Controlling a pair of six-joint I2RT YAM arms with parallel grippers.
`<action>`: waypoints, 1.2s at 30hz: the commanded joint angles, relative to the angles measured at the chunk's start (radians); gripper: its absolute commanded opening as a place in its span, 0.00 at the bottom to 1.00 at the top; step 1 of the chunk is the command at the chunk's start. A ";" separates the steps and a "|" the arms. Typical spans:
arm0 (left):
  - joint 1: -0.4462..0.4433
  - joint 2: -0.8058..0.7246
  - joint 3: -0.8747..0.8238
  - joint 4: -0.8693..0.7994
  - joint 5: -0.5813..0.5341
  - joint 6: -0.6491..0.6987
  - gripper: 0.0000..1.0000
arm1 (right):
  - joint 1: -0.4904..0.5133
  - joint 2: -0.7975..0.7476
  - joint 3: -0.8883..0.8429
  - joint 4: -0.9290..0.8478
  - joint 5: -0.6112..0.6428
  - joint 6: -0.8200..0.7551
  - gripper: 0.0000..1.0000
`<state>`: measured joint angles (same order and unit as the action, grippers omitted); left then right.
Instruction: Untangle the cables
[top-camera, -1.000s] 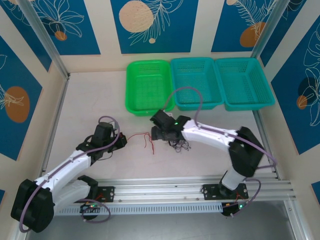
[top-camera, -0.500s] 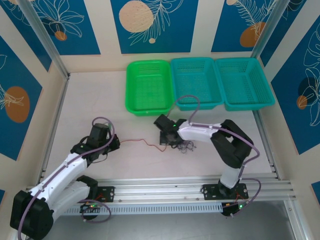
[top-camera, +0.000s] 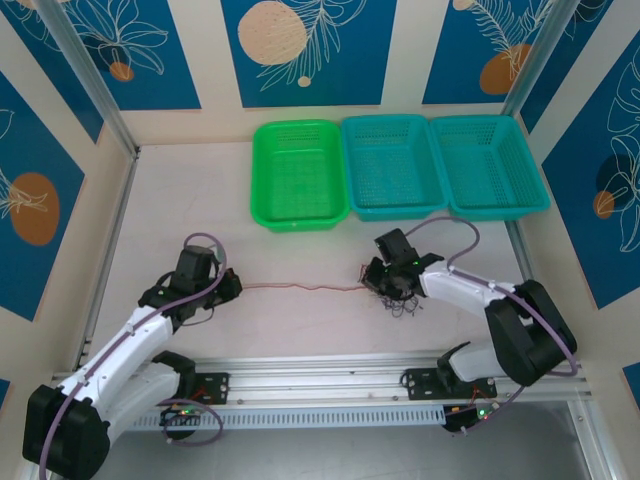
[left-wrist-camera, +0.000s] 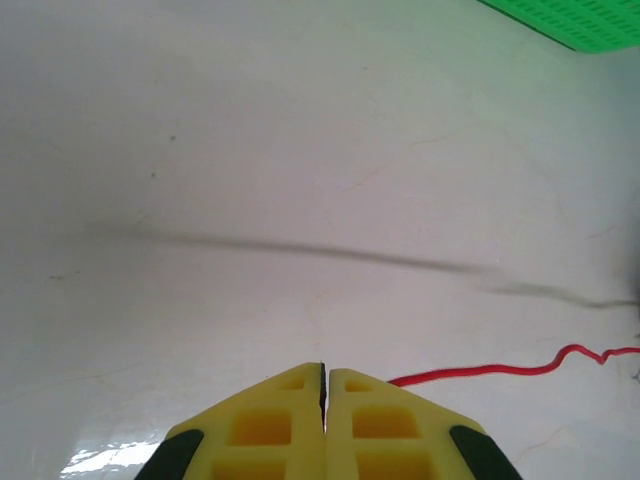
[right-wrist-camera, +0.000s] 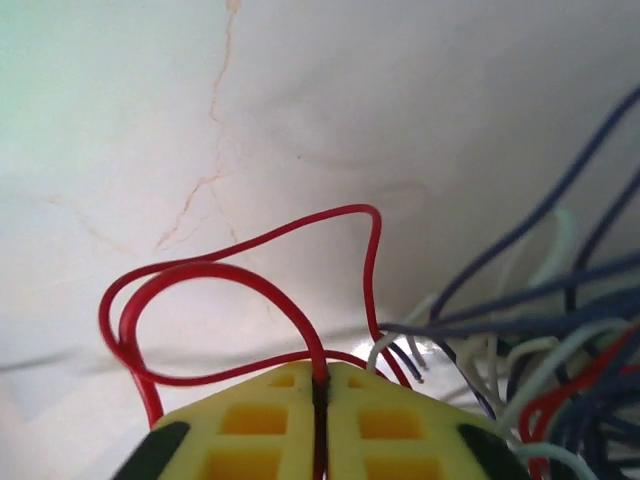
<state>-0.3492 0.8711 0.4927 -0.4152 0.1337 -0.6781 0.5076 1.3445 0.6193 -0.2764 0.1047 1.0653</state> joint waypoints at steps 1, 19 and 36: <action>0.041 -0.003 -0.059 0.136 0.068 0.009 0.00 | -0.014 -0.020 -0.021 -0.082 0.036 0.022 0.40; 0.017 0.006 -0.045 0.181 0.096 0.020 0.00 | 0.298 0.108 0.317 -0.413 0.377 -0.037 0.69; 0.048 -0.060 0.055 -0.182 -0.274 0.055 0.00 | 0.062 0.077 0.102 -0.406 0.529 0.019 0.00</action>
<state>-0.3229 0.8242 0.5064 -0.4889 -0.0071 -0.6437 0.6369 1.4910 0.7891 -0.6518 0.5766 1.0477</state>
